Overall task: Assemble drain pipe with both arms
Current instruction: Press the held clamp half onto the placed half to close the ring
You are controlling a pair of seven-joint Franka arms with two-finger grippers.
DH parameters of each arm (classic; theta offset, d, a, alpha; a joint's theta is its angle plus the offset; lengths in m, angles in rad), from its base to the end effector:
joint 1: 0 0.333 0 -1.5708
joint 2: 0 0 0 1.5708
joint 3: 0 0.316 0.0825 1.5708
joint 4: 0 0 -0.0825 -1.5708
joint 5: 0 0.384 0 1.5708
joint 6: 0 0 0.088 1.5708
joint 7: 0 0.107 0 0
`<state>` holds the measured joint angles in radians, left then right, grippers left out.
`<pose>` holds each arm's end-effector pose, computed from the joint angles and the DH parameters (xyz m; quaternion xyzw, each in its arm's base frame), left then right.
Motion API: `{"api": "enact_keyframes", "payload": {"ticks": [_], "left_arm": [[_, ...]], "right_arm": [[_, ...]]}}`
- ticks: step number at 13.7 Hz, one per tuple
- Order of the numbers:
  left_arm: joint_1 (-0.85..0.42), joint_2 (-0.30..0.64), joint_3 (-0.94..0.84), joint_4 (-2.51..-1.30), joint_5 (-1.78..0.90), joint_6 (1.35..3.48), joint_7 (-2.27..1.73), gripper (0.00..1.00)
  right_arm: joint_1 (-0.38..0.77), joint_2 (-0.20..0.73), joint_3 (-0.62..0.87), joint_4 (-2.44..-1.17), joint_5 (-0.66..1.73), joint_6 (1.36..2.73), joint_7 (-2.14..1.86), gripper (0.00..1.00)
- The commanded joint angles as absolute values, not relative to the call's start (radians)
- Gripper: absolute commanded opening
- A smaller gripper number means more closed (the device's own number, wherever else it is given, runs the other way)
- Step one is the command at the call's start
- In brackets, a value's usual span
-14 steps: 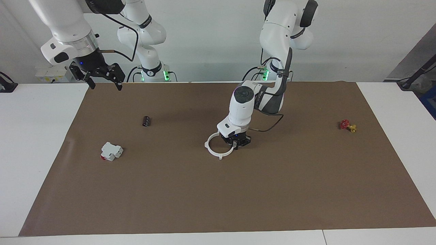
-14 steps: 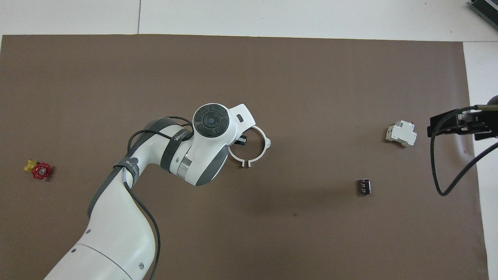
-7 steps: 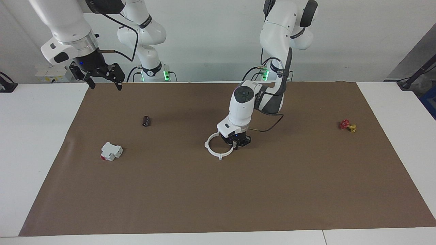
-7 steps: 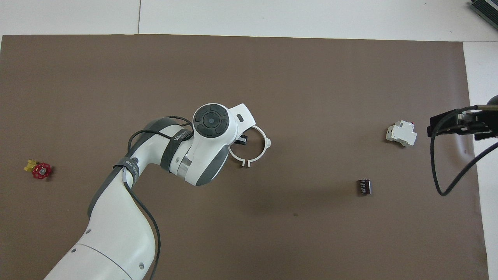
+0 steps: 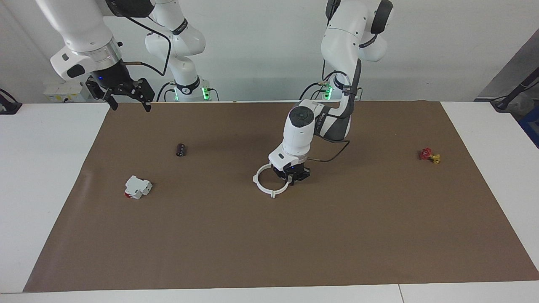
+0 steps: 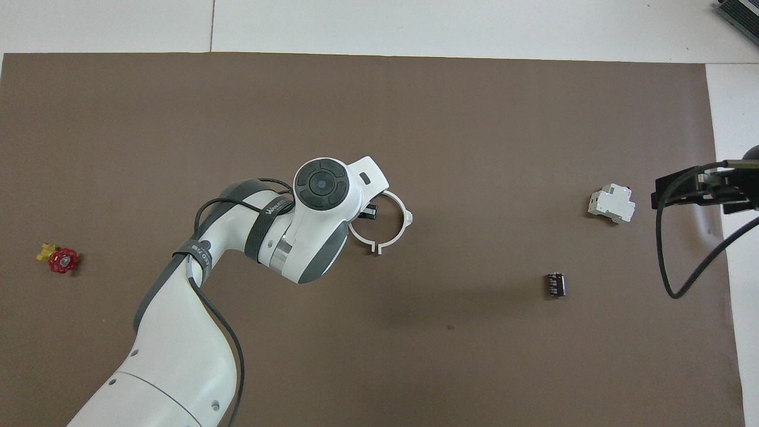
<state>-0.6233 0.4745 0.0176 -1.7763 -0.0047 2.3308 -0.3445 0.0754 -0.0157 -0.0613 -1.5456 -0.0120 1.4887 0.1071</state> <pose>0.5457 -0.3792 0.2995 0.9907 -0.1297 0.0366 0.0163 0.5413 0.0060 0.6378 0.9987 -0.0468 -0.0202 0.0067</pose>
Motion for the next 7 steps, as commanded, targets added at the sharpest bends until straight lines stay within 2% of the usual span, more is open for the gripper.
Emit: {"api": "enact_keyframes", "payload": {"ticks": [1,7], "left_arm": [[-0.638,0.446,0.029,-1.819,0.011,2.359,-0.38,0.0],[-0.638,0.446,0.029,-1.819,0.011,2.359,-0.399,0.0]], "right_arm": [[0.072,-0.021,-0.061,-1.551,0.008,1.476,0.089,1.0],[0.072,-0.021,-0.061,-1.551,0.008,1.476,0.087,1.0]]}}
